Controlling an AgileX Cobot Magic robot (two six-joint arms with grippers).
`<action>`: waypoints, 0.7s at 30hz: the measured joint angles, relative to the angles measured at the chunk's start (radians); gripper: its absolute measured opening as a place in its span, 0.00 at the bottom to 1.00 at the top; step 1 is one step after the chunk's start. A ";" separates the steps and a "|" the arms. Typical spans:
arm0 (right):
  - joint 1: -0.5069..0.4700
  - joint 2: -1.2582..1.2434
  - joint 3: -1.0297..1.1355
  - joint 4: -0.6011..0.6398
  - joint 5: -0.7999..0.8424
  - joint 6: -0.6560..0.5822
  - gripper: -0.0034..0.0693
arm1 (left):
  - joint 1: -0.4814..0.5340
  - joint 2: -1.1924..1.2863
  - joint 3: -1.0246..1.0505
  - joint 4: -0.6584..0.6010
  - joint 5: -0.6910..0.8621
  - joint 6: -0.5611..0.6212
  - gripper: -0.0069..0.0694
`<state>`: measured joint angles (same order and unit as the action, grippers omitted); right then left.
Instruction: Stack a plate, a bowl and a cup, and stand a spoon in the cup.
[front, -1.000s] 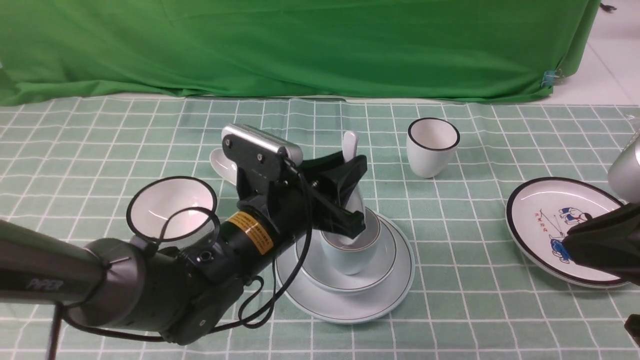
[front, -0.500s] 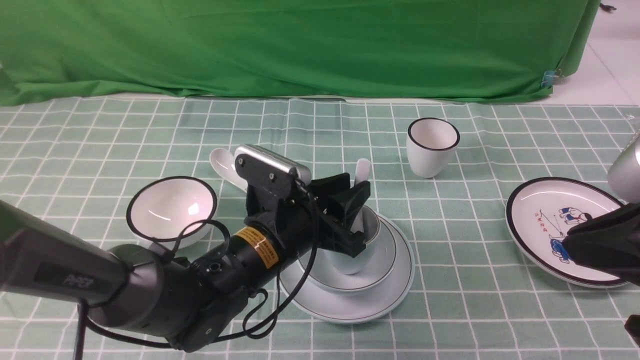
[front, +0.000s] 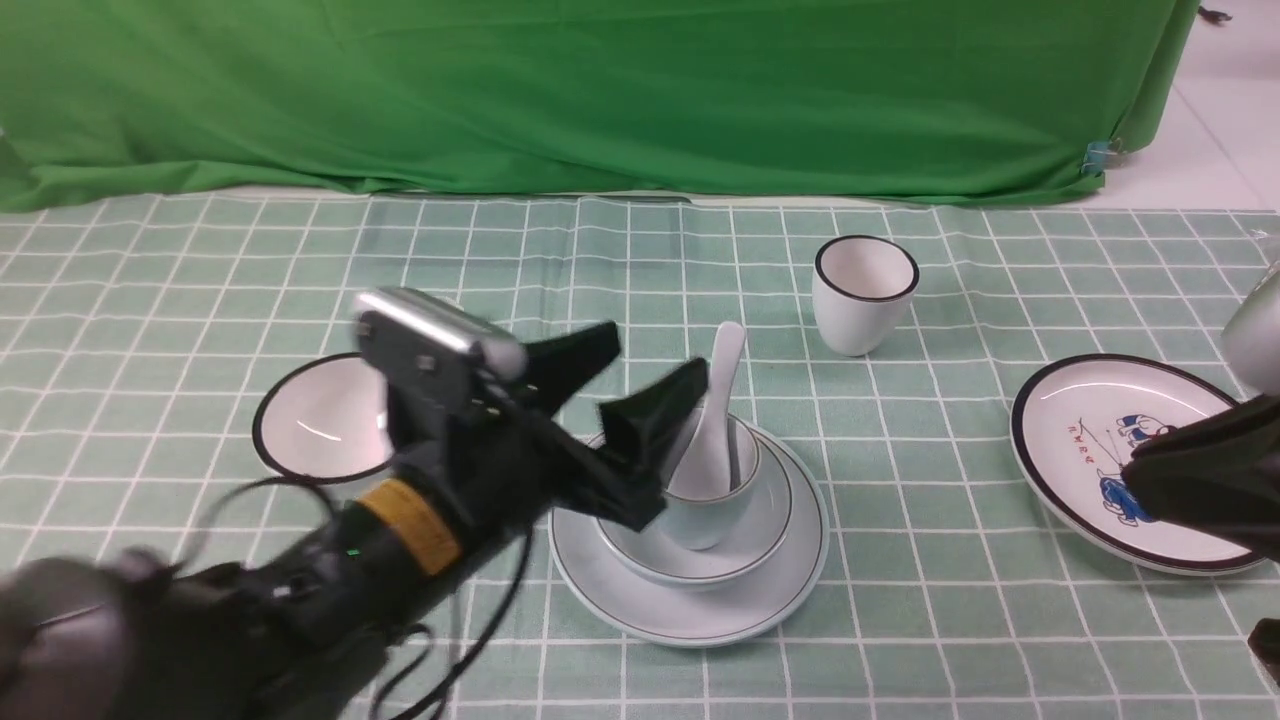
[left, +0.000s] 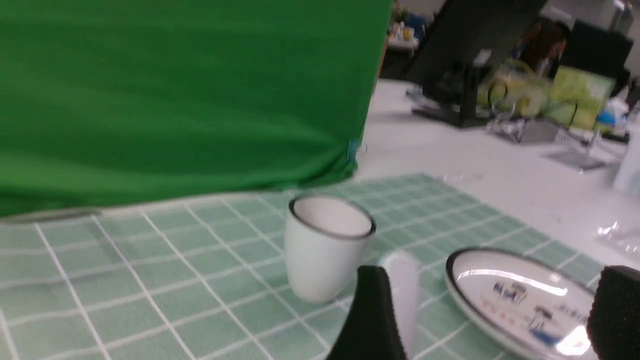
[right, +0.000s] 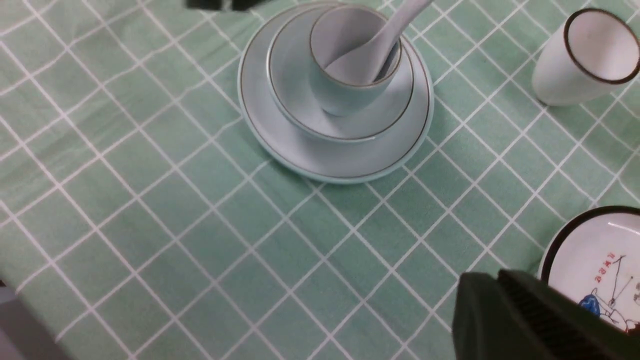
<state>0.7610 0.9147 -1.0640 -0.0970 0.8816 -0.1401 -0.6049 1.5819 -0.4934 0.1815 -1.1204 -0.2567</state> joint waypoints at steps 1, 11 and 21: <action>0.000 0.000 0.000 0.000 0.001 0.001 0.14 | 0.000 -0.013 0.007 0.000 0.007 0.000 0.75; 0.000 -0.105 0.011 0.000 0.060 0.110 0.14 | 0.000 -0.824 0.046 0.006 0.921 -0.009 0.12; 0.000 -0.273 0.190 0.000 -0.042 0.263 0.14 | 0.000 -1.255 0.061 0.010 1.310 -0.011 0.10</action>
<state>0.7610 0.6419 -0.8737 -0.0970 0.8393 0.1230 -0.6049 0.3271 -0.4321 0.1915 0.1891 -0.2679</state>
